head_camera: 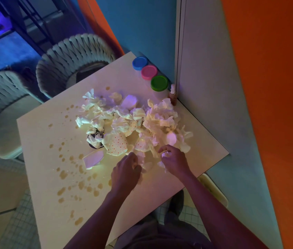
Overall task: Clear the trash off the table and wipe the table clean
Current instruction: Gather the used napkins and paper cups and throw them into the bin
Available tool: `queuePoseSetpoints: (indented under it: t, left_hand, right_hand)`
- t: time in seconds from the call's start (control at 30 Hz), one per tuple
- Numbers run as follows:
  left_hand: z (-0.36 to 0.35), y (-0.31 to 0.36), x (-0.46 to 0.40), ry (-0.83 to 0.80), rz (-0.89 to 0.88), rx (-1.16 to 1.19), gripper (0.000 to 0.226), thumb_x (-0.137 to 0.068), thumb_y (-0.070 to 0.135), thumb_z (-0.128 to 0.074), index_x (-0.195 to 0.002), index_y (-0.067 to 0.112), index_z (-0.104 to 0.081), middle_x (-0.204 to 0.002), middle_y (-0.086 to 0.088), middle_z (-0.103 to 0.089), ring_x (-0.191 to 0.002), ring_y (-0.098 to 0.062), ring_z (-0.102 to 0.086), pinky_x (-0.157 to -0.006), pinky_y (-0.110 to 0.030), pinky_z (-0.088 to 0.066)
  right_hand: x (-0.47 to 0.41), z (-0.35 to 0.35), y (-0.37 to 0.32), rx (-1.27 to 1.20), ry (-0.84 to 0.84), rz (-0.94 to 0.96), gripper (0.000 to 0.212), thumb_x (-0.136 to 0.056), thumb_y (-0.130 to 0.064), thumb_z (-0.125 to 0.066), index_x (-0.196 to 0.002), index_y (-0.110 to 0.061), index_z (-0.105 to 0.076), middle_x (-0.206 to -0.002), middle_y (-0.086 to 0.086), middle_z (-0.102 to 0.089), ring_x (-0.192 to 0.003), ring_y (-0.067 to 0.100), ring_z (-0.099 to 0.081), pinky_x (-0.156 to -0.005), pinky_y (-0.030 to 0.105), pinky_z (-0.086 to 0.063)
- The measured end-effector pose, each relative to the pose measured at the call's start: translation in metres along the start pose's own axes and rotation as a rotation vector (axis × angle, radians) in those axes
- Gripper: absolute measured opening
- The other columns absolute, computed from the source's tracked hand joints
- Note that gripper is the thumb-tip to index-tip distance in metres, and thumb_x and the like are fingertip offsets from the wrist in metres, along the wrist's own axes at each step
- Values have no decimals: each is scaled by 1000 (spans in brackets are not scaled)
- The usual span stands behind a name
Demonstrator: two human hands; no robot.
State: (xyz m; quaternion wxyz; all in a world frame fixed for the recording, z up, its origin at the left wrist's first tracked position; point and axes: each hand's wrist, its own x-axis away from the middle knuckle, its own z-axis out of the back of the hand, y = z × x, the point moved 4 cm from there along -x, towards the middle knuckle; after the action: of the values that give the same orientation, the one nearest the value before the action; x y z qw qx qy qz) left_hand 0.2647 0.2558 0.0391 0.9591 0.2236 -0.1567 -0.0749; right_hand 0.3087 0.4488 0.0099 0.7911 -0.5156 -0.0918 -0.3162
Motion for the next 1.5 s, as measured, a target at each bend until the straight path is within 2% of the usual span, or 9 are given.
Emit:
queuePoseSetpoints:
  t: [0.17, 0.33, 0.53, 0.73, 0.97, 1.07, 1.27, 1.37, 1.5]
  left_hand:
    - [5, 7, -1, -19, -21, -12, 40, -84, 23, -58, -116, 47, -58, -108, 15, -68, -90, -20, -67, -74, -36, -54]
    - [7, 3, -1, -10, 11, 14, 17, -89, 27, -58, -94, 34, -73, -100, 11, -66, -89, -20, -66, -75, -37, -54]
    - [14, 1, 2, 34, 43, 24, 17, -90, 35, -55, -87, 26, -70, -93, 8, -63, -83, -24, -65, -71, -38, -53]
    - [23, -5, 2, 36, 79, 39, 19, -82, 51, -64, -80, 32, -65, -91, 11, -61, -81, -20, -62, -69, -33, -49]
    - [27, -13, -4, 44, 108, 1, 20, -82, 50, -65, -82, 30, -63, -92, 12, -59, -80, -20, -62, -69, -34, -50]
    - [26, -11, -7, 42, 105, -1, 19, -85, 47, -64, -83, 28, -63, -92, 11, -58, -78, -20, -60, -66, -33, -47]
    - [19, -2, -9, 49, 95, 23, 22, -85, 46, -63, -79, 25, -62, -90, 10, -58, -77, -20, -60, -64, -31, -43]
    - [15, 2, -10, 52, 88, 29, 23, -85, 46, -64, -79, 25, -61, -90, 9, -58, -77, -21, -60, -64, -32, -44]
    - [13, 5, -11, 60, 76, 38, 24, -86, 47, -65, -79, 25, -60, -89, 9, -57, -76, -20, -59, -63, -31, -41]
  right_hand:
    - [0, -2, -3, 14, 28, -23, 20, -80, -11, -59, -77, -27, -70, -122, 9, -70, -114, 23, -64, -84, 27, -49]
    - [-6, -6, -3, -28, 52, -80, 8, -79, -24, -64, -85, -23, -68, -107, 3, -72, -102, 26, -65, -82, 30, -52]
    - [-20, -10, -11, -26, 93, -112, 47, -78, -54, -70, -112, -22, -66, -113, 2, -71, -105, 26, -65, -87, 34, -50]
    - [-33, -15, -22, 44, 100, -135, 43, -81, -49, -66, -118, -26, -67, -120, 2, -69, -111, 29, -63, -90, 35, -48]
    - [-38, -15, -31, 93, 112, -106, 26, -88, -35, -59, -110, -30, -71, -115, 0, -70, -104, 31, -64, -81, 33, -48]
    - [-39, -10, -36, 40, 119, -106, 18, -86, -37, -58, -93, -25, -69, -99, -1, -69, -92, 29, -62, -72, 32, -45]
    - [-43, 6, -49, -107, 122, -70, 33, -81, -40, -52, -64, -11, -49, -59, -1, -53, -64, 27, -52, -61, 36, -44]
    - [-45, 14, -54, -170, 139, -35, 41, -83, -42, -60, -61, -9, -50, -56, 0, -47, -59, 22, -45, -57, 33, -37]
    - [-44, 20, -55, -278, 95, -32, 40, -77, -43, -75, -64, -10, -57, -50, -1, -52, -50, 19, -50, -57, 30, -43]
